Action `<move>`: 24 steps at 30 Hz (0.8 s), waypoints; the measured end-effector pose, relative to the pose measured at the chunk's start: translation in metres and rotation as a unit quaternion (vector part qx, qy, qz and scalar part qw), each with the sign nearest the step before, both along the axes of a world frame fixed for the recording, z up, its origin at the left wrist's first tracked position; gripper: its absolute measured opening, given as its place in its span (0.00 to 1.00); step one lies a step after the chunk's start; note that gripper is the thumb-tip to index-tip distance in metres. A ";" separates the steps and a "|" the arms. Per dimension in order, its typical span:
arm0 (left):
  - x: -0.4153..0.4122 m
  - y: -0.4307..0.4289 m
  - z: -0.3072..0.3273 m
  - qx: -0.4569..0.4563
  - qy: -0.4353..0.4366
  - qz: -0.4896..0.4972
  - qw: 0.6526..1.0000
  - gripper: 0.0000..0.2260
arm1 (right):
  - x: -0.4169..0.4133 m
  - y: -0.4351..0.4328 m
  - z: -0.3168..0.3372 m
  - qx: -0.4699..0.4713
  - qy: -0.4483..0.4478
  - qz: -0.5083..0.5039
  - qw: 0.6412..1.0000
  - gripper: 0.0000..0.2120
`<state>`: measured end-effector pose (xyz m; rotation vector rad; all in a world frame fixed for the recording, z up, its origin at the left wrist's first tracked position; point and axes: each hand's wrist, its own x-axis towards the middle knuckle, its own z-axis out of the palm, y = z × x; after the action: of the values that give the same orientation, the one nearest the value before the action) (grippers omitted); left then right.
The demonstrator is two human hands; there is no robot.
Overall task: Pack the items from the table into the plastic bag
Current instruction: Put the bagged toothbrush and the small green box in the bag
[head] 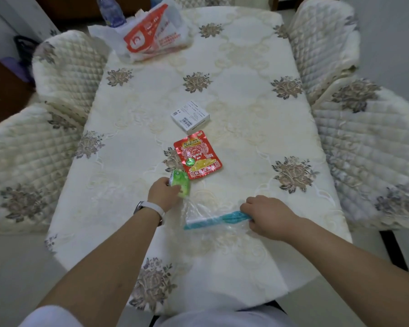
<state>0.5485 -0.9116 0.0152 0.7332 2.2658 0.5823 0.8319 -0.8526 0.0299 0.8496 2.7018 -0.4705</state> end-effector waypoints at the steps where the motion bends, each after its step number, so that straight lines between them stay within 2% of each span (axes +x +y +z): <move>1: 0.000 -0.003 0.003 0.009 0.004 0.007 1.000 0.04 | 0.001 -0.002 0.000 -0.003 0.005 -0.003 1.000 0.11; 6: -0.009 -0.029 0.033 0.095 0.018 0.084 0.992 0.05 | -0.010 -0.009 0.004 -0.016 0.034 -0.023 0.999 0.10; 10: -0.029 -0.065 0.054 0.185 -0.014 0.196 0.963 0.03 | -0.038 -0.019 0.011 -0.040 0.062 -0.033 0.997 0.09; 18: -0.103 -0.164 0.065 0.248 -0.022 0.308 0.918 0.03 | -0.122 -0.058 0.023 -0.067 0.062 -0.075 0.993 0.06; 24: -0.170 -0.254 0.076 0.287 -0.026 0.343 0.894 0.02 | -0.218 -0.113 0.038 -0.056 0.087 -0.128 0.986 0.05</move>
<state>0.3781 -1.1658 0.0912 0.1266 2.2802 1.6290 0.6137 -0.9653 0.0676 1.1811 2.6979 -0.7771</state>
